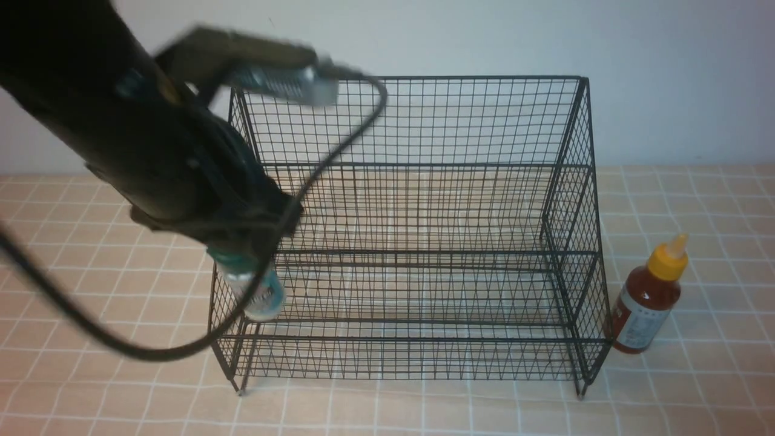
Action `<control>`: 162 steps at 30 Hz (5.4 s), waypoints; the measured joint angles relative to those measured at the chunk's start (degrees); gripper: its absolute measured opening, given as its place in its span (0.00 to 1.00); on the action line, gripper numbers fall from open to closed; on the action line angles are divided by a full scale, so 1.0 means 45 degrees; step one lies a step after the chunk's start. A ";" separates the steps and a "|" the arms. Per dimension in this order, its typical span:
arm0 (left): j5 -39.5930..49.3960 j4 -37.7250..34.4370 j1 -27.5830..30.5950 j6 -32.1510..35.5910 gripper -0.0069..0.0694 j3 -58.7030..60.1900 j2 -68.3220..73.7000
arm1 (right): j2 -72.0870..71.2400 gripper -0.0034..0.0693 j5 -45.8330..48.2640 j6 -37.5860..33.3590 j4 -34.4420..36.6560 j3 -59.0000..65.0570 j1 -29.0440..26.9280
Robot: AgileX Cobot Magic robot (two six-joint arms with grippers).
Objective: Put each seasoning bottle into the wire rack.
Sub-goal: Use the left arm to put the condiment bottle back on the shelf, then use the right arm to grab the condiment bottle closest to it
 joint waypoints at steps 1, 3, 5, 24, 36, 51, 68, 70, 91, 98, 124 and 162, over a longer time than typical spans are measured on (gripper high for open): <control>-0.0099 0.0038 -0.0003 -0.0148 0.51 0.0091 0.0266 | 0.0000 0.03 0.0000 0.0000 0.0000 0.0000 0.0000; -0.0241 0.0104 -0.0018 -0.0194 0.51 0.0149 0.0728 | 0.0000 0.03 0.0000 0.0000 0.0000 0.0000 0.0000; -0.0409 0.0171 -0.0018 -0.0207 0.51 0.0146 0.1140 | 0.0000 0.03 0.0000 0.0000 0.0000 0.0000 0.0000; -0.1410 0.0526 -0.0044 -0.0182 0.55 0.0114 0.3632 | 0.0000 0.03 0.0000 0.0000 0.0000 0.0000 0.0000; -0.0083 0.1701 -0.0044 -0.0182 0.66 -0.1050 0.2645 | 0.0000 0.03 0.0000 0.0000 0.0000 0.0000 0.0000; -0.2622 -0.0006 -0.0074 0.0559 0.08 0.0914 -0.5619 | 0.0000 0.03 0.0000 0.0000 0.0000 0.0000 0.0000; -0.4334 -0.0382 -0.0089 0.0732 0.08 0.5712 -1.2725 | 0.0000 0.03 0.0000 0.0000 0.0000 0.0000 0.0000; -0.4334 -0.0382 -0.0089 0.0732 0.08 0.5739 -1.2751 | 0.0000 0.03 0.0000 0.0000 0.0000 0.0000 0.0000; -1.0859 -0.0662 0.5062 0.2249 0.08 1.7228 -1.8262 | 0.0000 0.03 0.0000 0.0000 0.0000 0.0000 0.0000; -1.0742 -0.0662 0.5065 0.2187 0.08 1.7999 -1.8588 | 0.0000 0.03 0.0000 0.0000 0.0000 0.0000 0.0000; -1.0742 -0.0685 0.5065 0.2187 0.08 1.7999 -1.8588 | 0.0000 0.03 -0.0013 0.0000 0.0014 0.0000 0.0000; -1.0742 -0.0685 0.5074 0.2137 0.08 1.7999 -1.8588 | 1.2833 0.03 0.9669 -0.1001 0.2982 -1.3555 0.1034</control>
